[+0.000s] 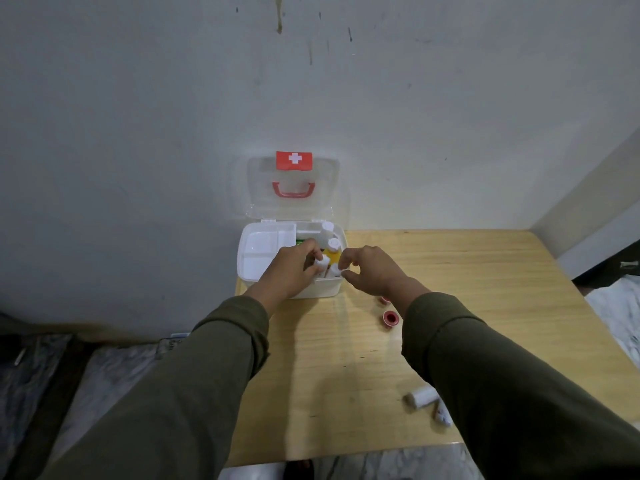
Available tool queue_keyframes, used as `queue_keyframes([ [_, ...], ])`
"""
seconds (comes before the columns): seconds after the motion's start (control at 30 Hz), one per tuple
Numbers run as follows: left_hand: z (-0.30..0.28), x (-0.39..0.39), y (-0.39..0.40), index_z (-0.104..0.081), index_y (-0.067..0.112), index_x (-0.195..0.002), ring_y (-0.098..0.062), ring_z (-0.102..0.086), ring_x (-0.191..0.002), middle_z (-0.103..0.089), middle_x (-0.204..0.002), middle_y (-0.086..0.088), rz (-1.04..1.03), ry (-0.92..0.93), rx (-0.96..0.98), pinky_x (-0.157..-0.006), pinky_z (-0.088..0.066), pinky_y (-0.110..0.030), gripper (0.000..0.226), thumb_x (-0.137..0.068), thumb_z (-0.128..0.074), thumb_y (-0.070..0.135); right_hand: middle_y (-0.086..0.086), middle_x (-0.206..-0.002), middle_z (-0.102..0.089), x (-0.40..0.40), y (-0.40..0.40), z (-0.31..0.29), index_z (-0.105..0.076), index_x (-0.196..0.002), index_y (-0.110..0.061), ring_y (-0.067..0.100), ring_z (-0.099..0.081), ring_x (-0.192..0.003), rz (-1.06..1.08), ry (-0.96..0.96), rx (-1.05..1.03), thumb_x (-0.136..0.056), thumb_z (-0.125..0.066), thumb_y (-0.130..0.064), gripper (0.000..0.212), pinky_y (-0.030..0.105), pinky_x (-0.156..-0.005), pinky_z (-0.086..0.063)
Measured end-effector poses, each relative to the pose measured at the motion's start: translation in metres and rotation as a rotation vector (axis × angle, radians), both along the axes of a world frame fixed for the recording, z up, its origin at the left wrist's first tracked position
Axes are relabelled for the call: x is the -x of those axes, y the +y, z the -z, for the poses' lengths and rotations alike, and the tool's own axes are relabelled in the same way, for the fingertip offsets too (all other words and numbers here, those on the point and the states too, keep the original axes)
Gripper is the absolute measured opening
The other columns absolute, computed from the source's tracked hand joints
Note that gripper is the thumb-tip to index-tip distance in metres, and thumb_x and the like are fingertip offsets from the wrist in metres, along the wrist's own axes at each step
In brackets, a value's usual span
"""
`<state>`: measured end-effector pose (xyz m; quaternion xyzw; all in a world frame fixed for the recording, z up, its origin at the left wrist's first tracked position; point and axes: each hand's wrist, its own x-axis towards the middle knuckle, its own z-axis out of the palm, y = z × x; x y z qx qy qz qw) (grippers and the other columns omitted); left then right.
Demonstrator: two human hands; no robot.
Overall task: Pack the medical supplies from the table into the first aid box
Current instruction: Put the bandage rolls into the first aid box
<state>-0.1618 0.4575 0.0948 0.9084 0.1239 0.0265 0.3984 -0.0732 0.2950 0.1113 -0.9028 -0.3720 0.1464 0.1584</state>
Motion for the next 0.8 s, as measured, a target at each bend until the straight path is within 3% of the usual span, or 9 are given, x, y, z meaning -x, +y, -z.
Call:
queue_keyframes([
  [0.13, 0.0007, 0.0015, -0.0028, -0.055, 0.018, -0.092, -0.019, -0.061, -0.094, -0.064, -0.101, -0.003, -0.027, -0.032, 0.011, -0.084, -0.052, -0.035, 0.01, -0.087, -0.064, 0.019, 0.002, -0.11, -0.069, 0.0008, 0.0007, -0.0004, -0.065, -0.104, -0.015, 0.022, -0.058, -0.104, 0.004, -0.003, -0.006, -0.087, -0.059, -0.019, 0.018, 0.033, -0.088, -0.046],
  [0.33, 0.0053, -0.0008, -0.0047, -0.059, 0.013, -0.09, -0.017, -0.058, -0.084, -0.065, -0.093, -0.003, 0.014, 0.057, -0.04, -0.072, -0.043, -0.024, 0.009, -0.087, -0.065, 0.019, 0.001, -0.112, -0.068, 0.0003, -0.001, -0.0016, -0.066, -0.106, -0.016, 0.02, -0.058, -0.107, 0.021, -0.009, -0.008, -0.088, -0.058, -0.019, 0.02, 0.033, -0.09, -0.047],
  [0.67, 0.0031, -0.0007, -0.0064, -0.058, 0.015, -0.105, -0.021, -0.061, -0.097, -0.065, -0.107, -0.007, 0.027, 0.058, -0.027, -0.087, -0.049, -0.032, 0.017, -0.089, -0.061, 0.021, 0.002, -0.112, -0.068, 0.0026, -0.0059, -0.0061, -0.065, -0.108, -0.016, 0.02, -0.06, -0.104, 0.035, -0.021, -0.05, -0.087, -0.058, -0.016, 0.022, 0.029, -0.086, -0.046],
  [0.8, -0.0004, 0.0011, -0.0084, -0.055, 0.015, -0.104, -0.022, -0.061, -0.097, -0.065, -0.105, -0.007, 0.023, 0.04, -0.017, -0.086, -0.05, -0.035, 0.017, -0.089, -0.06, 0.022, 0.003, -0.112, -0.067, 0.004, -0.0077, -0.0066, -0.064, -0.109, -0.016, 0.02, -0.06, -0.102, 0.041, -0.021, -0.052, -0.087, -0.059, -0.016, 0.023, 0.03, -0.086, -0.048],
])
